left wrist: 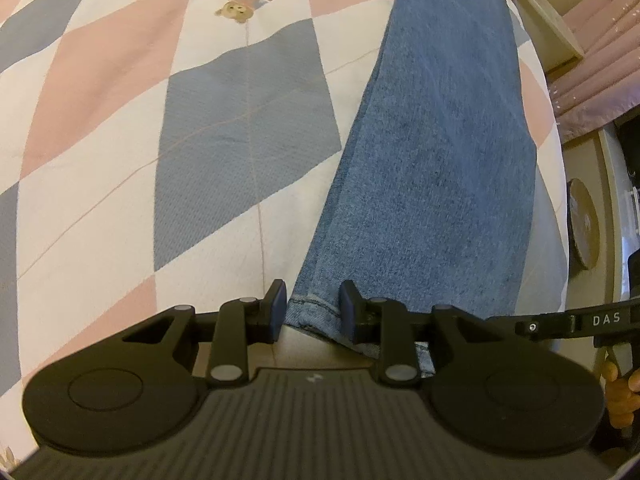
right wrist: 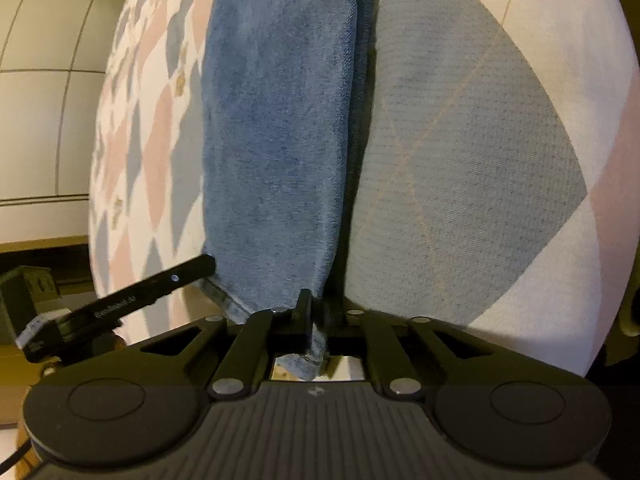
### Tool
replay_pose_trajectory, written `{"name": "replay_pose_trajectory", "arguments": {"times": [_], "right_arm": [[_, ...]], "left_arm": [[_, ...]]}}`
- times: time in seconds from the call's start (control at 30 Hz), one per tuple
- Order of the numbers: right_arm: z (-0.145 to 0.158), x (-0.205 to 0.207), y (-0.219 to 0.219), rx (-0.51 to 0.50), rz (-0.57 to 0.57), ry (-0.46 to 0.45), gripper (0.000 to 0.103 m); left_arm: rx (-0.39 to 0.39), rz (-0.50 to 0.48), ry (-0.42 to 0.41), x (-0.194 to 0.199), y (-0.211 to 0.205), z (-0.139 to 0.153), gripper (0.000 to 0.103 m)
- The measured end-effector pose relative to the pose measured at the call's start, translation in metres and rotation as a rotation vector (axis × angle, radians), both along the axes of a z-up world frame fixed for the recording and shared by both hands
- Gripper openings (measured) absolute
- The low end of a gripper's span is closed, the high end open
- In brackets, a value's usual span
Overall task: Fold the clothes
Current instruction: 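Grasp the folded jeans end with the right gripper while the left gripper holds the hem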
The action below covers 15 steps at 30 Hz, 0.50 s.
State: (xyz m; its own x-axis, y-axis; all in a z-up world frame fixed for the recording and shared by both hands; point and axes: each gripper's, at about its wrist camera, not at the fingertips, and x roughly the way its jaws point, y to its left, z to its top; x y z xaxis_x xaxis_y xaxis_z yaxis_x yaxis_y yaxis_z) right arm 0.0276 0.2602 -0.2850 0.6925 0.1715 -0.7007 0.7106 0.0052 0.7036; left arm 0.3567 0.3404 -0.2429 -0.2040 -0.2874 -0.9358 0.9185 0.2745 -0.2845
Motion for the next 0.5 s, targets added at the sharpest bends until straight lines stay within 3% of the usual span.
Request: {"name": "replay_pose_trajectory", "arguments": {"times": [0.03, 0.17, 0.27, 0.4, 0.5], "right_arm": [[0.000, -0.002, 0.000, 0.004, -0.002, -0.011, 0.018], [0.000, -0.010, 0.000, 0.020, -0.009, -0.057, 0.043], [0.000, -0.017, 0.000, 0.032, -0.015, -0.091, 0.044], [-0.003, -0.017, 0.001, 0.045, -0.020, -0.101, 0.044], [-0.008, -0.016, 0.001, 0.051, -0.036, -0.095, 0.044]], "left_arm": [[0.001, 0.026, 0.003, 0.001, 0.004, 0.004, 0.027], [0.015, 0.172, 0.042, 0.005, 0.029, 0.017, 0.029], [0.022, 0.293, 0.118, 0.010, 0.050, 0.018, 0.035], [-0.005, 0.449, 0.296, 0.013, 0.059, 0.001, 0.043], [-0.036, 0.551, 0.408, 0.016, 0.060, -0.016, 0.043]]}}
